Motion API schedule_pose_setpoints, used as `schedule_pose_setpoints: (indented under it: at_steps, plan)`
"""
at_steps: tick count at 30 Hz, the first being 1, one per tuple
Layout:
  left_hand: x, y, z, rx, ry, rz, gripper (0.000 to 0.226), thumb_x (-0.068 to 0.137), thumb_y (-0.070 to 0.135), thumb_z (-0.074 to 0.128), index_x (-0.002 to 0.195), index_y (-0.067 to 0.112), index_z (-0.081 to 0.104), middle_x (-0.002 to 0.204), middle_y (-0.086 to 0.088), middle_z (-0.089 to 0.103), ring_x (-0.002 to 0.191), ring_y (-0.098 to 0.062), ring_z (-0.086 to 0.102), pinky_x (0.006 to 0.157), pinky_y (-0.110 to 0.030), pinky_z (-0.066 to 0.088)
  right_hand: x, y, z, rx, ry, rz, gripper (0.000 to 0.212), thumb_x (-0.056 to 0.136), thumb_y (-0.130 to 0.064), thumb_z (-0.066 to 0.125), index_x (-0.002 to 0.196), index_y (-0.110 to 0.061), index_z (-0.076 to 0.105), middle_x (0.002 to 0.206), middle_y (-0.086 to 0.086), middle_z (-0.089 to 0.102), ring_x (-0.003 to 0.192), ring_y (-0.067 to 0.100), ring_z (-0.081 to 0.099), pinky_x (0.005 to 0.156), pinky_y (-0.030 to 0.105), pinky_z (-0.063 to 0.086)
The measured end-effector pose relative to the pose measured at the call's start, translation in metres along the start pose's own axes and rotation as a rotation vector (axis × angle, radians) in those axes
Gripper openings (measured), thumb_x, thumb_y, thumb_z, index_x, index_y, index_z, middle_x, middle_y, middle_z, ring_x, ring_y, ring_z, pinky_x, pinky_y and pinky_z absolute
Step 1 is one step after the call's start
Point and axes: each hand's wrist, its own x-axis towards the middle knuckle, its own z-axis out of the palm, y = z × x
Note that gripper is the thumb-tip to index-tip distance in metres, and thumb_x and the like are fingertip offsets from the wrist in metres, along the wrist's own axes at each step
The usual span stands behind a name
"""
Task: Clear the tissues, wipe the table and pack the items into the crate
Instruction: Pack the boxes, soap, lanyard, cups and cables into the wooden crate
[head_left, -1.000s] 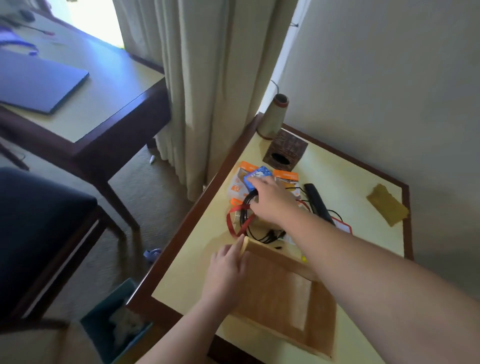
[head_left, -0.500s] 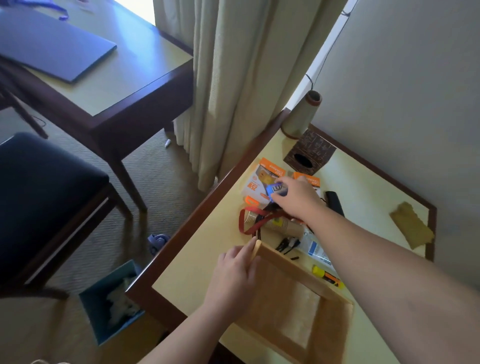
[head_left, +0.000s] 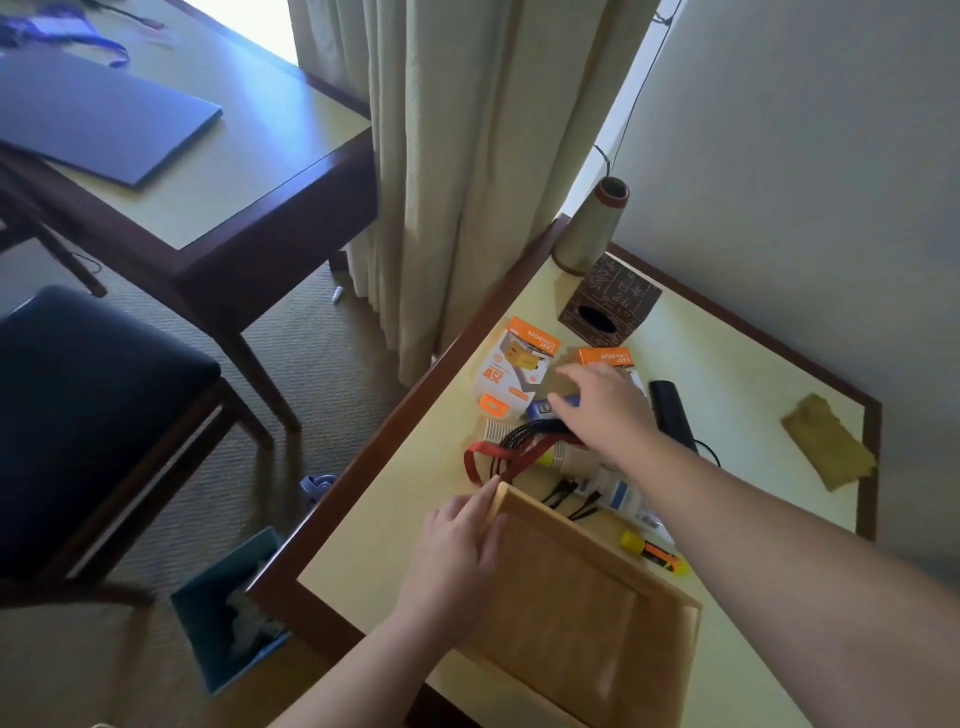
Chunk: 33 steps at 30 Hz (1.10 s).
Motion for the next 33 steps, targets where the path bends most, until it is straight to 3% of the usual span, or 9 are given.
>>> schedule_pose_setpoints:
  at_steps: [3, 6, 9, 13, 17, 21, 26, 29, 33]
  plan:
    - [0.001, -0.001, 0.001, 0.003, 0.009, 0.004, 0.052, 0.106, 0.054, 0.039, 0.158, 0.049, 0.032, 0.142, 0.020, 0.045, 0.127, -0.001, 0.036, 0.105, -0.022, 0.031, 0.034, -0.021, -0.013, -0.035, 0.005, -0.133, 0.059, 0.099, -0.032, 0.063, 0.152, -0.038, 0.040, 0.146, 0.005, 0.048, 0.131, 0.028, 0.046, 0.100, 0.047, 0.051]
    - [0.002, -0.002, 0.001, -0.004, 0.010, 0.002, 0.052, 0.106, 0.055, 0.039, 0.157, 0.051, 0.031, 0.141, 0.021, 0.045, 0.127, 0.000, 0.036, 0.105, -0.021, 0.032, 0.065, -0.041, -0.021, -0.231, -0.169, -0.339, 0.088, 0.095, -0.019, 0.068, 0.160, -0.047, 0.016, 0.171, 0.005, 0.015, 0.156, 0.035, 0.015, 0.119, 0.058, 0.029]
    - [0.002, -0.003, 0.002, 0.002, 0.018, 0.007, 0.051, 0.106, 0.056, 0.039, 0.157, 0.052, 0.031, 0.140, 0.023, 0.044, 0.124, 0.000, 0.036, 0.102, -0.020, 0.031, 0.085, -0.056, -0.019, -0.546, -0.273, -0.544, 0.109, 0.088, -0.013, 0.074, 0.162, -0.049, 0.001, 0.174, 0.005, -0.007, 0.159, 0.036, -0.008, 0.125, 0.060, 0.012]
    - [0.002, -0.004, 0.001, 0.007, 0.031, 0.010, 0.051, 0.107, 0.056, 0.039, 0.156, 0.053, 0.030, 0.139, 0.023, 0.044, 0.125, 0.000, 0.037, 0.103, -0.020, 0.033, 0.096, -0.063, -0.005, -0.801, -0.330, -0.655, 0.113, 0.089, -0.010, 0.075, 0.163, -0.043, -0.003, 0.174, 0.009, -0.005, 0.160, 0.032, -0.005, 0.127, 0.055, 0.011]
    - [0.003, -0.004, 0.002, 0.017, 0.037, 0.010, 0.050, 0.107, 0.055, 0.039, 0.156, 0.053, 0.030, 0.139, 0.023, 0.045, 0.125, -0.002, 0.038, 0.104, -0.022, 0.038, 0.095, -0.055, -0.002, -0.770, -0.266, -0.676, 0.101, 0.090, -0.014, 0.074, 0.163, -0.039, 0.009, 0.173, 0.008, 0.012, 0.159, 0.030, 0.009, 0.127, 0.052, 0.013]
    - [0.003, -0.003, 0.002, 0.020, 0.033, 0.008, 0.051, 0.107, 0.054, 0.040, 0.157, 0.050, 0.032, 0.138, 0.023, 0.046, 0.124, -0.002, 0.038, 0.106, -0.025, 0.039, 0.083, -0.037, -0.004, -0.594, -0.126, -0.594, 0.087, 0.088, -0.020, 0.076, 0.157, -0.033, 0.025, 0.165, 0.007, 0.030, 0.156, 0.031, 0.017, 0.127, 0.049, 0.014]
    - [0.001, 0.000, 0.000, 0.059, 0.022, 0.023, 0.052, 0.108, 0.053, 0.039, 0.159, 0.047, 0.030, 0.139, 0.021, 0.046, 0.125, -0.001, 0.037, 0.104, -0.019, 0.033, 0.035, -0.025, -0.020, -0.163, 0.120, -0.344, 0.095, 0.077, -0.022, 0.084, 0.154, -0.030, 0.029, 0.155, 0.007, 0.039, 0.150, 0.032, 0.027, 0.123, 0.047, 0.027]
    - [0.001, 0.003, -0.001, 0.042, 0.003, 0.006, 0.052, 0.108, 0.051, 0.040, 0.158, 0.046, 0.031, 0.138, 0.020, 0.047, 0.122, -0.001, 0.037, 0.101, -0.020, 0.032, -0.013, -0.032, -0.035, 0.186, 0.261, -0.111, 0.099, 0.075, -0.038, 0.089, 0.152, -0.030, 0.029, 0.144, 0.004, 0.046, 0.135, 0.025, 0.044, 0.103, 0.040, 0.050]
    - [0.001, 0.003, 0.000, 0.015, -0.003, 0.003, 0.050, 0.107, 0.049, 0.043, 0.157, 0.047, 0.035, 0.134, 0.017, 0.049, 0.118, -0.003, 0.038, 0.099, -0.023, 0.032, -0.094, -0.043, -0.049, 0.608, 0.423, 0.130, 0.096, 0.069, -0.064, 0.086, 0.146, -0.031, 0.039, 0.133, -0.006, 0.053, 0.121, 0.011, 0.052, 0.086, 0.022, 0.050]
